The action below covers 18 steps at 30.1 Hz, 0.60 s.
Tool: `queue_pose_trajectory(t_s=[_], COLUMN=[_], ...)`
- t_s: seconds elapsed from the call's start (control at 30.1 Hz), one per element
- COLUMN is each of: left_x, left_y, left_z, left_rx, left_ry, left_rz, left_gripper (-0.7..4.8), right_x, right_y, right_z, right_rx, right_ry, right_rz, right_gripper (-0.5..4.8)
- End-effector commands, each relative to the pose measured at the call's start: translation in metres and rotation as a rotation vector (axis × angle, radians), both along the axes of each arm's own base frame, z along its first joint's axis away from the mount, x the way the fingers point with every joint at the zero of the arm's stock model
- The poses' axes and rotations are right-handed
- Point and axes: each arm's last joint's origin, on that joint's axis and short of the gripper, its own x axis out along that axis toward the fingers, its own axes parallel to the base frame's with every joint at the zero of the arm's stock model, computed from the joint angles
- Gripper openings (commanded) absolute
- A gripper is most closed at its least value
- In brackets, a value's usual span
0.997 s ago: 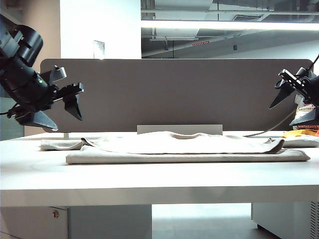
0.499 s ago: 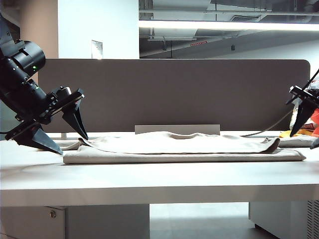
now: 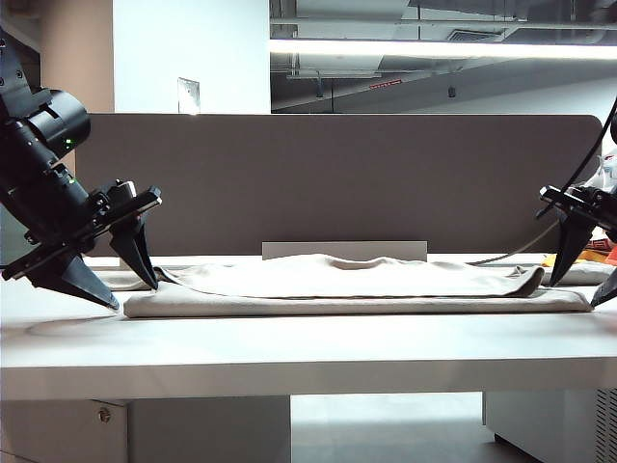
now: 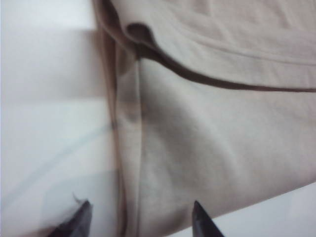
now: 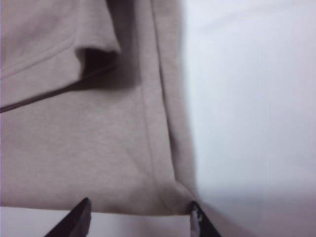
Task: Fold the bottom side of the T-shirt horizontally towards the center, about one-third of the way, then fold the sleeve back towards the center, creating a straight line along the edge of the T-shirt, and finally fold the bottom of the T-shirt up towards the top, creating a neat rectangle.
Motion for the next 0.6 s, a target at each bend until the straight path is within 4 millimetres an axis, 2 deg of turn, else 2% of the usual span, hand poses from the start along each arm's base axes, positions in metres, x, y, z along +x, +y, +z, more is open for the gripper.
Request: queue_pose_trajectory(t_s=[0.03, 0.27, 0.4, 0.6], left_x=[0.001, 0.002, 0.002, 0.002], left_y=[-0.004, -0.01, -0.01, -0.011], left_z=[-0.002, -0.012, -0.015, -0.015], left_rx=[-0.003, 0.0, 0.001, -0.017], left_ry=[0.005, 0.033, 0.044, 0.047], left_rz=[-0.018, -0.033, -0.034, -0.045], left_gripper=[2.68, 2.64, 1.94, 1.78], right_x=[0.001, 0.002, 0.002, 0.004], right_y=[-0.001, -0.001, -0.001, -0.001], right_z=[0.003, 0.002, 0.002, -0.005], right_rx=[-0.03, -0.05, -0.049, -0.044], right_ry=[-0.017, -0.017, -0.017, -0.007], right_rz=[-0.01, -0.019, -0.018, -0.016], right_gripper=[2.52, 2.5, 1.77, 1.69])
